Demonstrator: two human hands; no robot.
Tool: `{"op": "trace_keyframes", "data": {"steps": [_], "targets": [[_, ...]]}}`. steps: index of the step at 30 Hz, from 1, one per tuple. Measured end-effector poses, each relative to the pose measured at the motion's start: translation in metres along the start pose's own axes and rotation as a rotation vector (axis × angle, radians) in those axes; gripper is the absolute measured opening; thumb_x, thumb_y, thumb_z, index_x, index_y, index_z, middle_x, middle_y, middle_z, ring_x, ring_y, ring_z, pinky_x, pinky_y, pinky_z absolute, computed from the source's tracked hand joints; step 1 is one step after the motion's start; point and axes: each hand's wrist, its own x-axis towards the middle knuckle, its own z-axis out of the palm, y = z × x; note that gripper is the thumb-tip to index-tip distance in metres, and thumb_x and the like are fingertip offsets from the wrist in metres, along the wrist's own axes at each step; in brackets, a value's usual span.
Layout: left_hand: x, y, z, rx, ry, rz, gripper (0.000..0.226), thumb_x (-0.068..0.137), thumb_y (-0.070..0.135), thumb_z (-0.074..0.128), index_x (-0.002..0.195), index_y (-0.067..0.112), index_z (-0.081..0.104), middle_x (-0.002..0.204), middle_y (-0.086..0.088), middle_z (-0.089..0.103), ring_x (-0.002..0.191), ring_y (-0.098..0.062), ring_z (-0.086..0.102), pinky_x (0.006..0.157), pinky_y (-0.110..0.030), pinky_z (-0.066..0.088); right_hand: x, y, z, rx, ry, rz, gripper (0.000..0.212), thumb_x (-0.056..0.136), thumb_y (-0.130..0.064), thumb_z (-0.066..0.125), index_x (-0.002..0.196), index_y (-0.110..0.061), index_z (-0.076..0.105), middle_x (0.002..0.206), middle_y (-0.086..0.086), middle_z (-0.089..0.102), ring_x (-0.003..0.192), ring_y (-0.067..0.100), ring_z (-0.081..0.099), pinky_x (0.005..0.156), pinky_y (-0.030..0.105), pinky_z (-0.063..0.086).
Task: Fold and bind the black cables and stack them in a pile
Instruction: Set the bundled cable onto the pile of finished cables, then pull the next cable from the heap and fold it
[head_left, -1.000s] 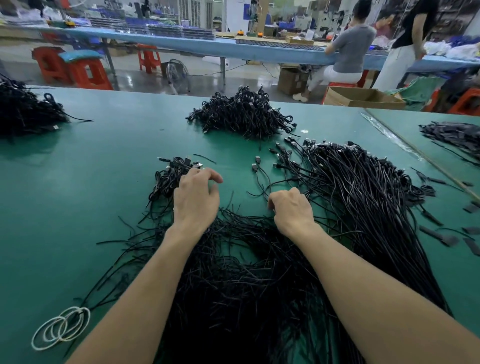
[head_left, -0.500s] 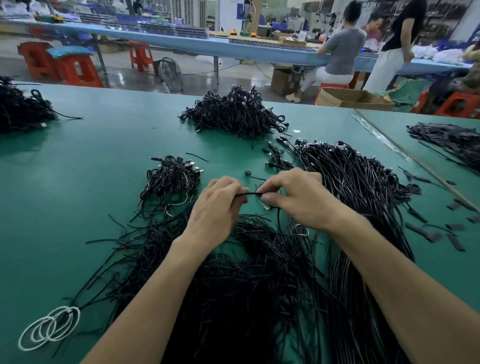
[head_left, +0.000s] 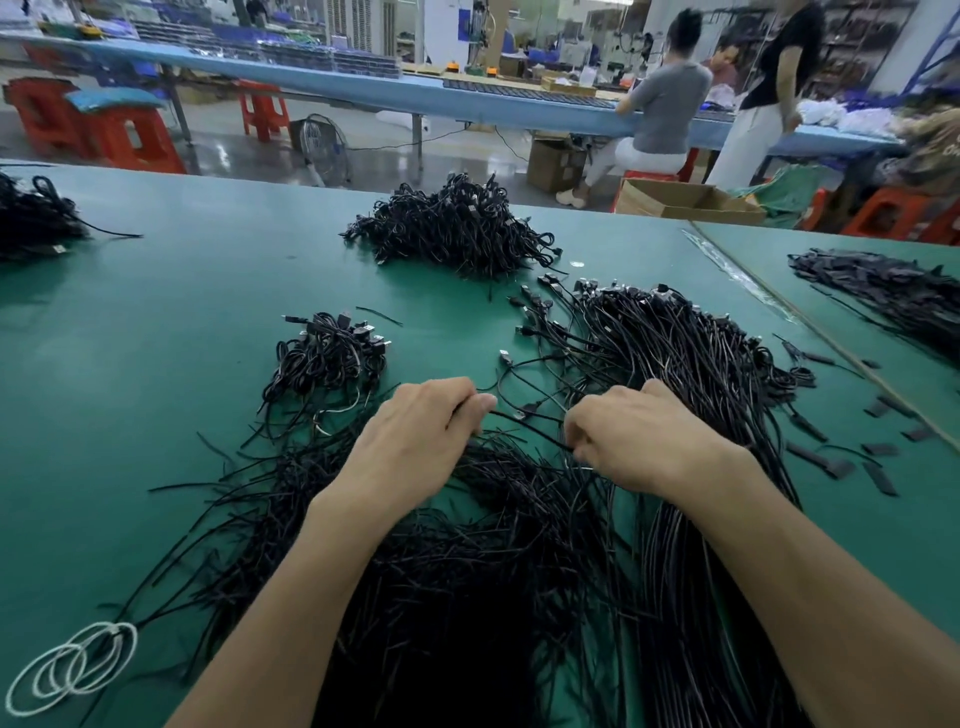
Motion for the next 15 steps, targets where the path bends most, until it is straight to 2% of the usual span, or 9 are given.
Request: {"op": "trace_keyframes", "data": {"steps": [2, 4, 5, 7, 8, 10, 12, 14, 15], "targets": [[-0.001, -0.002, 0.0, 0.003, -0.023, -0.011, 0.039, 0.105, 0.039, 0.042, 0.08, 0.014, 0.058, 0.055, 0.008, 0.044, 0.045, -0.008, 0.036, 0.048, -0.03, 0.028, -0.003, -0.001, 0.0, 0.006, 0.046, -0.041, 0.011, 0.101, -0.024, 0.052, 0.105, -0.026, 0.062, 0.106, -0.007, 0.065, 0.108, 0.017, 0.055, 0.097, 0.04, 0.03], [-0.001, -0.002, 0.0, -0.037, -0.03, -0.029, 0.044, 0.105, 0.042, 0.038, 0.081, 0.008, 0.055, 0.056, 0.006, 0.044, 0.046, -0.009, 0.034, 0.048, -0.028, 0.029, -0.005, -0.001, -0.001, 0.082, 0.133, -0.091, 0.009, 0.102, -0.019, 0.047, 0.1, -0.022, 0.055, 0.098, -0.006, 0.061, 0.097, 0.016, 0.055, 0.098, 0.04, 0.033], [-0.001, -0.001, 0.0, -0.079, -0.04, -0.032, 0.049, 0.103, 0.045, 0.036, 0.08, 0.006, 0.054, 0.055, 0.008, 0.042, 0.045, -0.008, 0.032, 0.047, -0.026, 0.03, -0.006, -0.001, -0.002, 0.204, 0.169, -0.114, 0.01, 0.104, -0.018, 0.044, 0.098, -0.022, 0.051, 0.093, -0.007, 0.061, 0.087, 0.012, 0.055, 0.094, 0.039, 0.037], [-0.001, 0.004, -0.003, -0.213, -0.118, -0.028, 0.055, 0.099, 0.055, 0.036, 0.072, 0.01, 0.052, 0.048, 0.012, 0.037, 0.044, -0.007, 0.029, 0.046, -0.025, 0.028, -0.011, -0.003, -0.006, 0.598, 0.233, -0.149, 0.012, 0.104, -0.019, 0.045, 0.095, -0.023, 0.051, 0.083, -0.005, 0.067, 0.062, 0.004, 0.05, 0.071, 0.031, 0.044], [-0.002, 0.007, -0.005, -0.315, -0.184, -0.024, 0.054, 0.096, 0.059, 0.037, 0.067, 0.015, 0.052, 0.048, 0.012, 0.034, 0.046, -0.008, 0.028, 0.047, -0.026, 0.027, -0.013, -0.004, -0.008, 0.787, 0.304, -0.162, 0.012, 0.103, -0.018, 0.048, 0.094, -0.024, 0.053, 0.079, -0.005, 0.07, 0.054, 0.004, 0.049, 0.06, 0.029, 0.044], [-0.005, 0.013, -0.011, -0.573, -0.355, -0.019, 0.051, 0.093, 0.063, 0.039, 0.062, 0.024, 0.052, 0.052, 0.011, 0.031, 0.049, -0.011, 0.026, 0.047, -0.026, 0.024, -0.013, -0.003, -0.009, 0.989, 0.477, -0.144, 0.011, 0.101, -0.018, 0.052, 0.094, -0.026, 0.058, 0.076, -0.007, 0.069, 0.055, 0.013, 0.057, 0.055, 0.032, 0.05], [-0.011, 0.015, -0.018, -0.838, -0.521, 0.002, 0.052, 0.098, 0.061, 0.041, 0.062, 0.025, 0.053, 0.054, 0.008, 0.031, 0.048, -0.013, 0.024, 0.046, -0.024, 0.022, -0.012, -0.002, -0.007, 1.035, 0.62, -0.089, 0.012, 0.1, -0.021, 0.055, 0.093, -0.028, 0.06, 0.071, -0.004, 0.066, 0.055, 0.018, 0.056, 0.051, 0.033, 0.048], [-0.014, 0.02, -0.025, -1.11, -0.557, 0.036, 0.048, 0.098, 0.055, 0.048, 0.063, 0.023, 0.053, 0.052, 0.01, 0.032, 0.043, -0.01, 0.024, 0.041, -0.02, 0.024, -0.011, -0.002, -0.003, 0.988, 0.663, -0.058, 0.011, 0.1, -0.025, 0.057, 0.091, -0.029, 0.063, 0.066, -0.003, 0.063, 0.047, 0.003, 0.05, 0.044, 0.016, 0.036], [-0.014, 0.022, -0.028, -1.248, -0.521, 0.036, 0.046, 0.096, 0.054, 0.05, 0.063, 0.023, 0.053, 0.051, 0.011, 0.032, 0.041, -0.007, 0.025, 0.038, -0.017, 0.026, -0.013, -0.005, 0.0, 0.947, 0.614, -0.069, 0.011, 0.099, -0.028, 0.057, 0.093, -0.028, 0.066, 0.065, -0.005, 0.062, 0.047, 0.001, 0.05, 0.045, 0.012, 0.036]]}}
